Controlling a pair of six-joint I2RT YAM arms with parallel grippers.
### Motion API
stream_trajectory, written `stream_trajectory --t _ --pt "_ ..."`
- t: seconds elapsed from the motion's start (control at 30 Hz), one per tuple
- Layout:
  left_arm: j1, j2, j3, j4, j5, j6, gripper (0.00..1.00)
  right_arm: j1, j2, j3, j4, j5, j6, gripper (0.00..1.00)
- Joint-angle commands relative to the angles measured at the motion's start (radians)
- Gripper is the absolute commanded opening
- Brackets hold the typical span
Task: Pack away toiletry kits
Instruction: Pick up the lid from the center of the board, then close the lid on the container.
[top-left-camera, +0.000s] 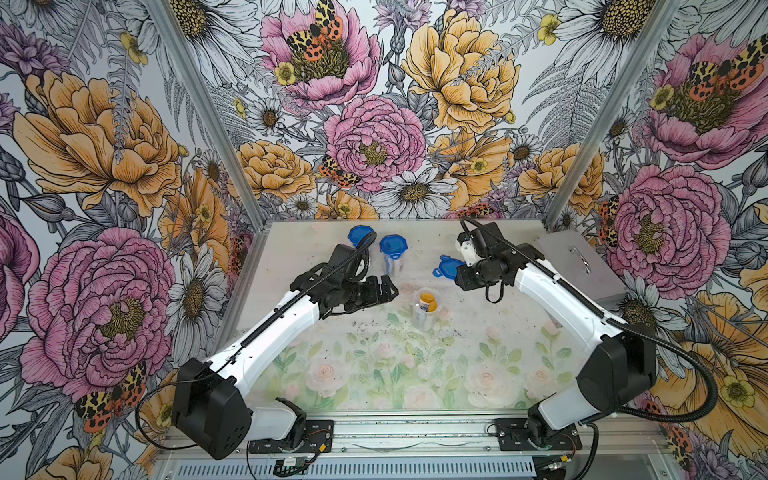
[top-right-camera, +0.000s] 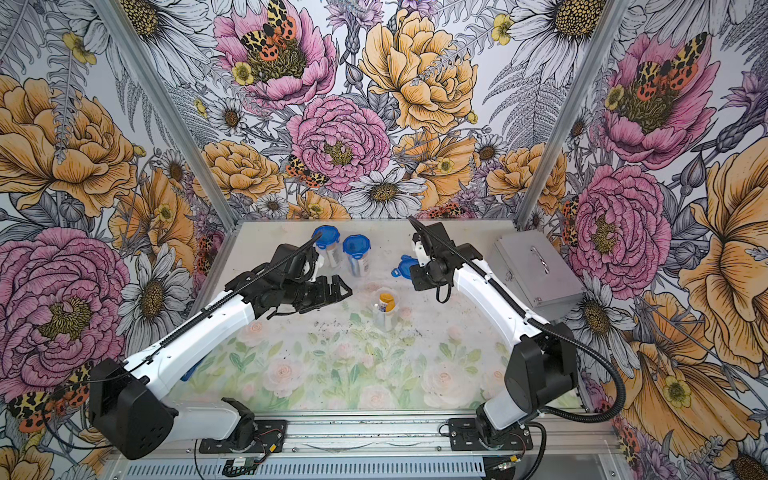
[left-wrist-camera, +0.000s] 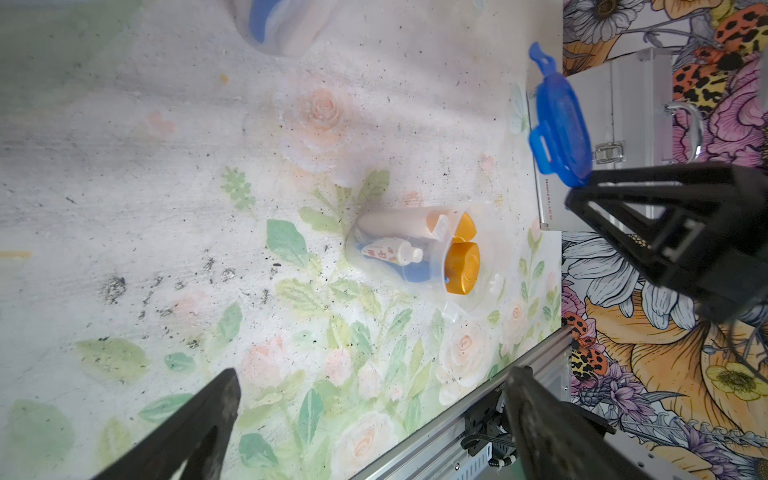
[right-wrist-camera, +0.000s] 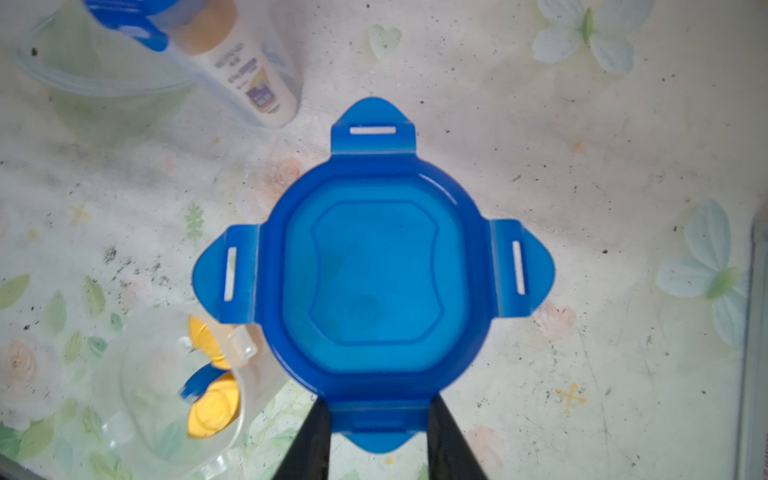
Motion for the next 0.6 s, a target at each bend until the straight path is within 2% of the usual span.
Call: stream_trajectory --t 0.0,0.23,0.57 --pt "0.037 -0.028 -0.031 -0.011 0.035 0.008 0.99 0.054 -0.076 -0.045 0.021 -0.012 -0.018 0.19" --pt "0.072 -0.046 -0.054 -0.011 0.052 0.011 0.98 0.186 -0.189 -0.17 0.118 -0.062 -0.023 0.18" --pt "0.073 -0.067 -0.073 -0.011 0.059 -0.003 0.99 0.269 -0.14 -0.203 0.178 -0.025 -0.019 0.18"
